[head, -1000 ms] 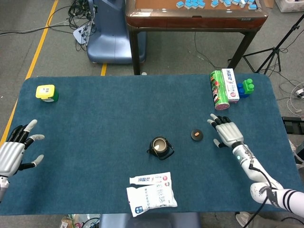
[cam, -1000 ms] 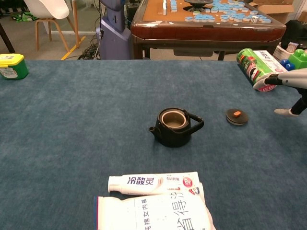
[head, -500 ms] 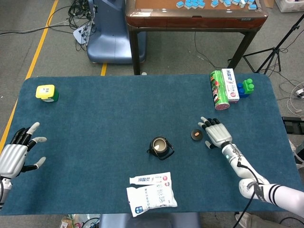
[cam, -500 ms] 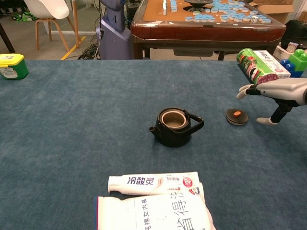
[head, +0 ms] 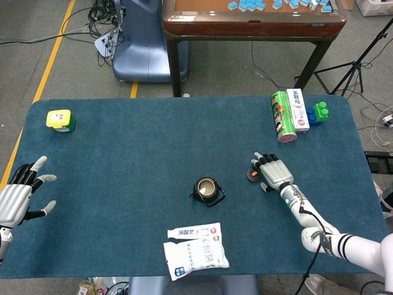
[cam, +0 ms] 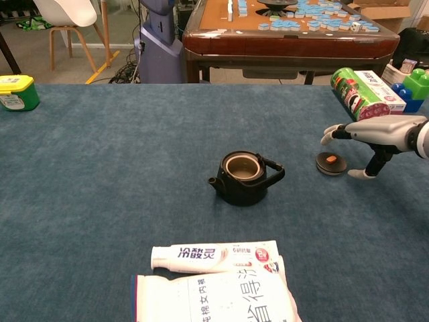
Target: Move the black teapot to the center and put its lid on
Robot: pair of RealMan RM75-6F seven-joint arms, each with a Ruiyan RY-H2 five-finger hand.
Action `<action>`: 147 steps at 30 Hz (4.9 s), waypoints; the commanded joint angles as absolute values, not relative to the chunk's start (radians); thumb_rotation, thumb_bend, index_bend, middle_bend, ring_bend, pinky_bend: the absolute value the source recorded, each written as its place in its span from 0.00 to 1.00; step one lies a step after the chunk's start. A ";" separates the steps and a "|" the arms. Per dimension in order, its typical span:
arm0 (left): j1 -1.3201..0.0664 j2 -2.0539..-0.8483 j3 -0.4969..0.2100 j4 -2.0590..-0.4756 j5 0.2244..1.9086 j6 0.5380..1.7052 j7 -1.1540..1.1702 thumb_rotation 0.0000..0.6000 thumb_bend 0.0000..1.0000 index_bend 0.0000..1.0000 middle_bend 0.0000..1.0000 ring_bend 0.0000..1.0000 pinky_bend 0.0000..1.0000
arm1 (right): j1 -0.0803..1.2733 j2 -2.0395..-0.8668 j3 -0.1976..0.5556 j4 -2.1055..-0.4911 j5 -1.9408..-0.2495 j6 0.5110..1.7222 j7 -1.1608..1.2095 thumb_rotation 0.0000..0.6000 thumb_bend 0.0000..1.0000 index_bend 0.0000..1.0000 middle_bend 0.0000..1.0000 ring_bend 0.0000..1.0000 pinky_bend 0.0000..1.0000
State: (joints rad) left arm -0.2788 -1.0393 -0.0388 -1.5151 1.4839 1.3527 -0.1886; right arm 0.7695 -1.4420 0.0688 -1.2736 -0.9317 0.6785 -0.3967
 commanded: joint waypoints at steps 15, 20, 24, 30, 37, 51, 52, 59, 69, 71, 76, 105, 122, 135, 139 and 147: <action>-0.274 -1.041 -0.052 -1.504 1.471 1.337 -0.201 1.00 0.26 0.31 0.00 0.00 0.00 | 0.795 -1.470 0.060 -1.251 -0.909 0.670 -0.404 1.00 0.41 0.15 0.00 0.00 0.00; -0.272 -1.043 -0.055 -1.497 1.470 1.334 -0.207 1.00 0.26 0.31 0.00 0.00 0.00 | 0.800 -1.478 0.055 -1.243 -0.902 0.670 -0.411 1.00 0.41 0.19 0.00 0.00 0.00; -0.272 -1.044 -0.056 -1.492 1.471 1.332 -0.213 1.00 0.26 0.31 0.00 0.00 0.00 | 0.805 -1.485 0.051 -1.237 -0.896 0.669 -0.416 1.00 0.41 0.20 0.00 0.00 0.00; -0.272 -1.045 -0.058 -1.489 1.472 1.328 -0.214 1.00 0.26 0.31 0.00 0.00 0.00 | 0.808 -1.488 0.050 -1.237 -0.889 0.676 -0.419 1.00 0.41 0.25 0.00 0.00 0.00; -0.269 -1.044 -0.060 -1.492 1.471 1.329 -0.209 1.00 0.26 0.31 0.00 0.00 0.00 | 0.810 -1.490 0.045 -1.235 -0.883 0.684 -0.430 1.00 0.41 0.28 0.00 0.00 0.00; -0.269 -1.049 -0.067 -1.492 1.465 1.324 -0.198 1.00 0.26 0.31 0.00 0.00 0.00 | 0.814 -1.443 0.050 -1.312 -0.865 0.728 -0.461 1.00 0.42 0.31 0.00 0.00 0.00; -0.269 -1.049 -0.067 -1.493 1.465 1.324 -0.198 1.00 0.26 0.31 0.00 0.00 0.00 | 0.814 -1.440 0.050 -1.317 -0.863 0.731 -0.464 1.00 0.42 0.31 0.00 0.00 0.00; -0.268 -1.049 -0.070 -1.500 1.467 1.329 -0.190 1.00 0.26 0.31 0.00 0.00 0.00 | 0.823 -1.392 0.060 -1.420 -0.847 0.781 -0.506 1.00 0.42 0.31 0.00 0.00 0.00; -0.261 -1.045 -0.069 -1.512 1.472 1.339 -0.179 1.00 0.26 0.31 0.00 0.00 0.00 | 0.851 -1.347 0.078 -1.566 -0.820 0.854 -0.581 1.00 0.42 0.31 0.00 0.00 0.00; -0.259 -1.043 -0.069 -1.514 1.474 1.342 -0.182 1.00 0.26 0.31 0.00 0.00 0.00 | 0.859 -1.341 0.083 -1.592 -0.811 0.864 -0.595 1.00 0.42 0.31 0.00 0.00 0.00; -0.254 -1.038 -0.068 -1.517 1.477 1.348 -0.193 1.00 0.26 0.32 0.00 0.00 0.00 | 0.881 -1.341 0.092 -1.638 -0.794 0.885 -0.627 1.00 0.42 0.31 0.00 0.00 0.00; -0.216 -1.022 -0.057 -1.481 1.499 1.391 -0.278 1.00 0.26 0.32 0.00 0.00 0.00 | 0.988 -1.431 0.096 -1.751 -0.728 0.963 -0.747 1.00 0.42 0.31 0.00 0.00 0.00; -0.194 -1.021 -0.051 -1.462 1.511 1.415 -0.306 1.00 0.26 0.32 0.00 0.00 0.00 | 1.009 -1.468 0.073 -1.734 -0.703 0.986 -0.780 1.00 0.42 0.31 0.00 0.00 0.00; -0.198 -1.021 -0.055 -1.462 1.504 1.403 -0.301 1.00 0.26 0.32 0.00 0.00 0.00 | 1.011 -1.472 0.065 -1.716 -0.702 0.980 -0.771 1.00 0.41 0.31 0.00 0.00 0.00; -0.197 -1.020 -0.055 -1.460 1.505 1.402 -0.301 1.00 0.26 0.32 0.00 0.00 0.00 | 1.014 -1.473 0.062 -1.711 -0.691 0.978 -0.774 1.00 0.39 0.31 0.00 0.00 0.00; -0.192 -1.017 -0.055 -1.462 1.504 1.408 -0.302 1.00 0.26 0.32 0.00 0.00 0.00 | 1.024 -1.487 0.061 -1.693 -0.672 0.965 -0.777 1.00 0.38 0.29 0.00 0.00 0.00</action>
State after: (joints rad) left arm -0.1925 -1.0174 -0.0548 -1.4619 1.5040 1.4075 -0.3021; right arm 1.0232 -1.4860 0.0612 -1.6939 -0.6730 0.9652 -0.7761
